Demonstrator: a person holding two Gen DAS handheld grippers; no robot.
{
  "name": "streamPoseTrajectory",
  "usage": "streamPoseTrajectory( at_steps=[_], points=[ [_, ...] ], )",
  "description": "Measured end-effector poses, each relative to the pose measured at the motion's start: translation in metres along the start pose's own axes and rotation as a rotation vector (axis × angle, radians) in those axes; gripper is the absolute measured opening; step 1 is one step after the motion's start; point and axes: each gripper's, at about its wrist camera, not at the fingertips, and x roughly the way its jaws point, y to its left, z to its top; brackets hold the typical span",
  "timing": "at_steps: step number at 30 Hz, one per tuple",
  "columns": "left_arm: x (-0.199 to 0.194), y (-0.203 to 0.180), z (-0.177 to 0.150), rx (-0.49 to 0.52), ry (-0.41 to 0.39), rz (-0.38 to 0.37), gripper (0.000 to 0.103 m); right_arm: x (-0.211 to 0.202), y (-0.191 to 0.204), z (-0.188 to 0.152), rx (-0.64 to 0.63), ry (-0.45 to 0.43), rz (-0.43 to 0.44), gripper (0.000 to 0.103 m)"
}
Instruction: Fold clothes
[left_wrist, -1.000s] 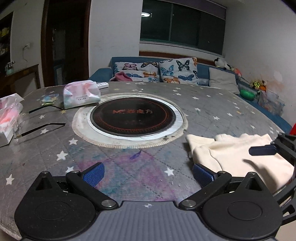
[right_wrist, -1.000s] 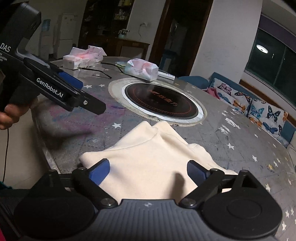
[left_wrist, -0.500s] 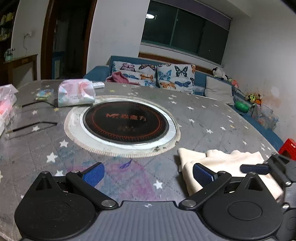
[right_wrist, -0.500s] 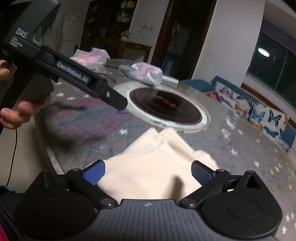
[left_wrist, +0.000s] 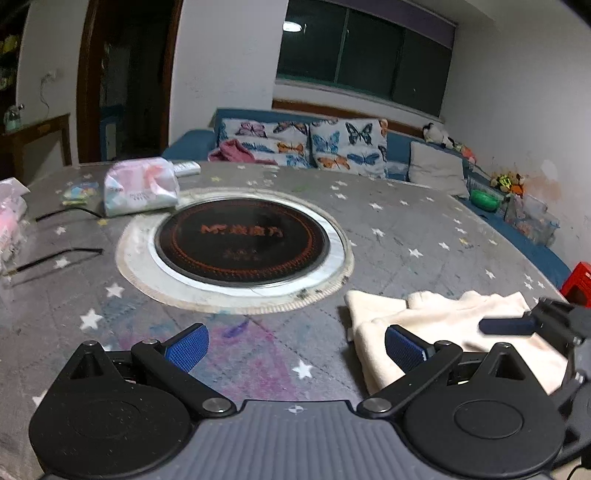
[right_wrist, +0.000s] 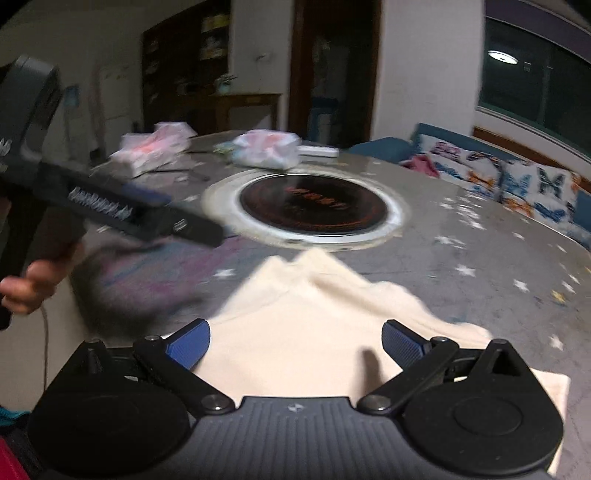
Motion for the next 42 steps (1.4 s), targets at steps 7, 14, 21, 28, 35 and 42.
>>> streamPoseTrajectory(
  at_steps=[7,14,21,28,35,42],
  points=[
    [0.013,-0.021,0.002,0.047,0.016,-0.026,0.103,-0.016,-0.061,-0.014,0.227,-0.027,-0.115,0.103],
    [0.029,-0.041,0.006,0.104,0.028,-0.011,0.103,-0.014,-0.11,-0.035,0.444,-0.023,-0.134,0.103],
    [0.046,-0.05,0.01,0.143,0.04,0.053,0.103,-0.021,-0.109,-0.02,0.365,-0.065,-0.212,0.103],
    [0.058,-0.056,0.014,0.157,0.054,0.063,0.103,-0.003,-0.114,-0.007,0.309,-0.007,-0.378,0.103],
    [0.075,-0.069,0.016,0.213,0.072,0.053,0.103,0.018,-0.122,-0.005,0.319,0.102,-0.429,0.103],
    [0.096,-0.074,0.017,0.234,0.129,0.063,0.103,0.019,-0.122,-0.006,0.296,0.114,-0.439,0.103]
  ],
)
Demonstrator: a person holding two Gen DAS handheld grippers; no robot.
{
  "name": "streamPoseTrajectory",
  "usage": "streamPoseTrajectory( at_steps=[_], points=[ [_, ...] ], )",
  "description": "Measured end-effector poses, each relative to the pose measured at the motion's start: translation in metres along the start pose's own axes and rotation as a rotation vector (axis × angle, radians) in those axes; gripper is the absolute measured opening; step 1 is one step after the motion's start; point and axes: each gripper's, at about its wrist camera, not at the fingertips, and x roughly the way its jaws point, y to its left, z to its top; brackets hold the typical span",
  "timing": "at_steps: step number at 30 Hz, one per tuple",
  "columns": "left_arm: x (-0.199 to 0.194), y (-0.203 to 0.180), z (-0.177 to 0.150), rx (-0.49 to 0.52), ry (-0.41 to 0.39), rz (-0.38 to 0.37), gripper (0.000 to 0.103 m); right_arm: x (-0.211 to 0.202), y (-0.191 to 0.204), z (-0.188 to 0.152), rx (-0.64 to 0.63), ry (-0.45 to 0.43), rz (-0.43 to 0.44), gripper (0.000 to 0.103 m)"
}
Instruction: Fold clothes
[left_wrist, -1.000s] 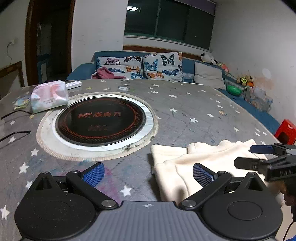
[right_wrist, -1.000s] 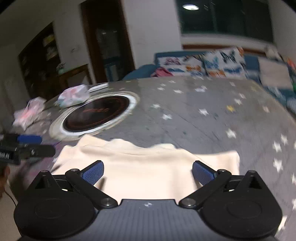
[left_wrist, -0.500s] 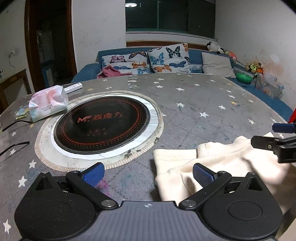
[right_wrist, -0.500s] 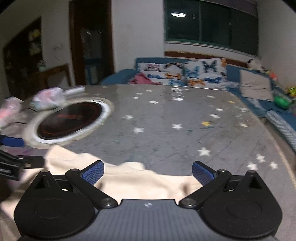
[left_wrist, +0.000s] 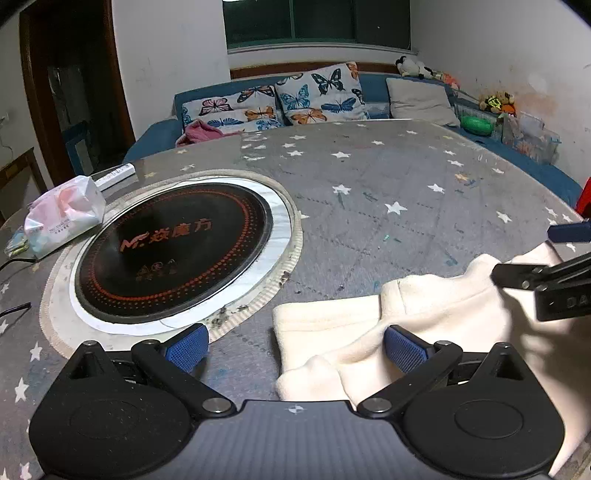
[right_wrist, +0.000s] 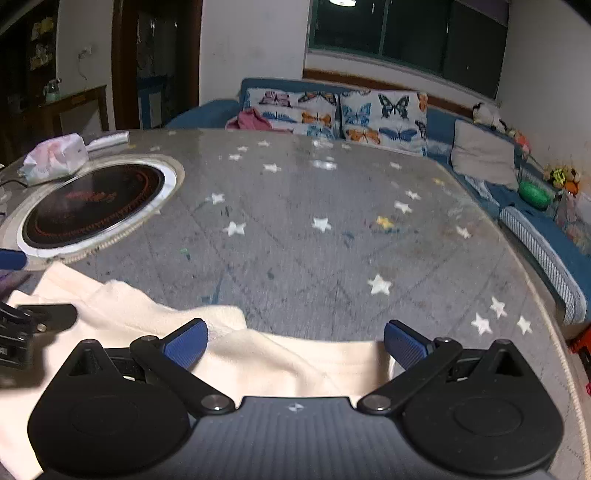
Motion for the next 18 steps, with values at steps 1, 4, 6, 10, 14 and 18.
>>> streamPoseTrajectory(
  at_steps=[1,4,6,10,14,18],
  points=[
    [0.0,0.001,0.0,-0.003,0.003,-0.004,0.103,-0.003,0.0,0.001,-0.008,-0.013,0.002,0.103],
    [-0.002,0.005,0.0,-0.02,0.004,-0.018,0.103,-0.017,0.004,0.004,-0.045,-0.054,0.026,0.103],
    [-0.007,0.011,-0.001,-0.033,-0.004,-0.027,0.103,-0.028,0.009,0.004,-0.074,-0.076,0.059,0.102],
    [-0.024,0.029,0.001,-0.075,-0.042,-0.026,0.103,-0.049,0.027,0.001,-0.172,-0.093,0.15,0.1],
    [-0.041,0.055,-0.001,-0.139,-0.07,-0.008,0.103,-0.066,0.052,-0.007,-0.28,-0.084,0.263,0.095],
    [-0.053,0.071,-0.008,-0.183,-0.072,0.013,0.103,-0.082,0.088,-0.018,-0.413,-0.077,0.38,0.09]
  ],
)
